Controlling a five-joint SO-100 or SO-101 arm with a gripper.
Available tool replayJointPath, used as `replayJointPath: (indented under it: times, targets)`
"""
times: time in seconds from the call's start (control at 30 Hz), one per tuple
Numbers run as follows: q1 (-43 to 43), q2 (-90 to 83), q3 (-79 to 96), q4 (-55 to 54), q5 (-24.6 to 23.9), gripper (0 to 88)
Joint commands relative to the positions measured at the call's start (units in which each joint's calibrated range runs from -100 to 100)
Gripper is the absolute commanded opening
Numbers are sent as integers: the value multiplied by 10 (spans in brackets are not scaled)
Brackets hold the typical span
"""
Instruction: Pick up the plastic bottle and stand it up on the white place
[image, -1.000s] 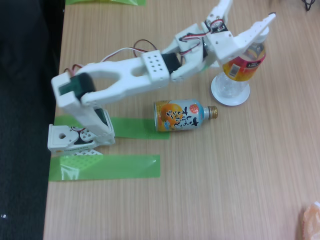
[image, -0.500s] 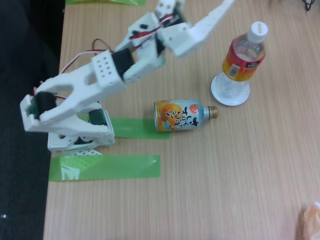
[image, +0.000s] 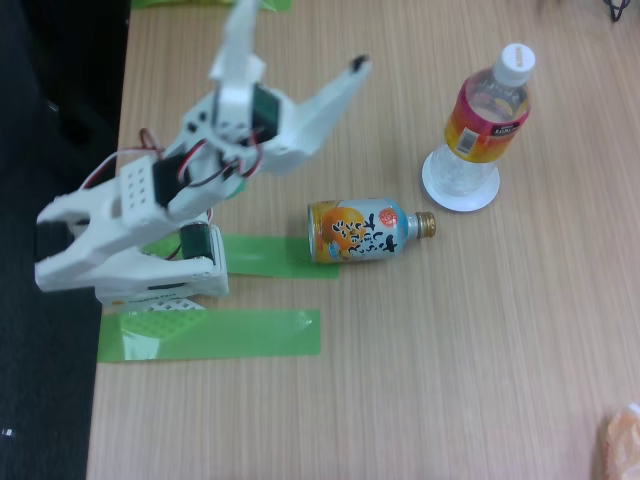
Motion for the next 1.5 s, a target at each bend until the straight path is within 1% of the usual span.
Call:
replayJointPath:
  times: [0.0,0.13,0.27,0.43,0.57,0.77,1.03,1.2,1.23,1.3,1.47]
  targets:
    - [3,-100,62,-7,-11,401]
    - [8,-189,126,-12,-11,401]
    - [2,-163,140,-75,-11,401]
    - [-10,-152,192,-116,-12,401]
    - [-10,-158,254,-218,-12,401]
    - [-9,-174,352,-428,-12,401]
    - [-8,-177,355,-569,-8,401]
    - [-16,-178,354,-691,-11,399]
    - [-16,-178,354,-705,-11,388]
    - [-16,-178,354,-729,-11,331]
    - [-14,-178,354,-753,-11,136]
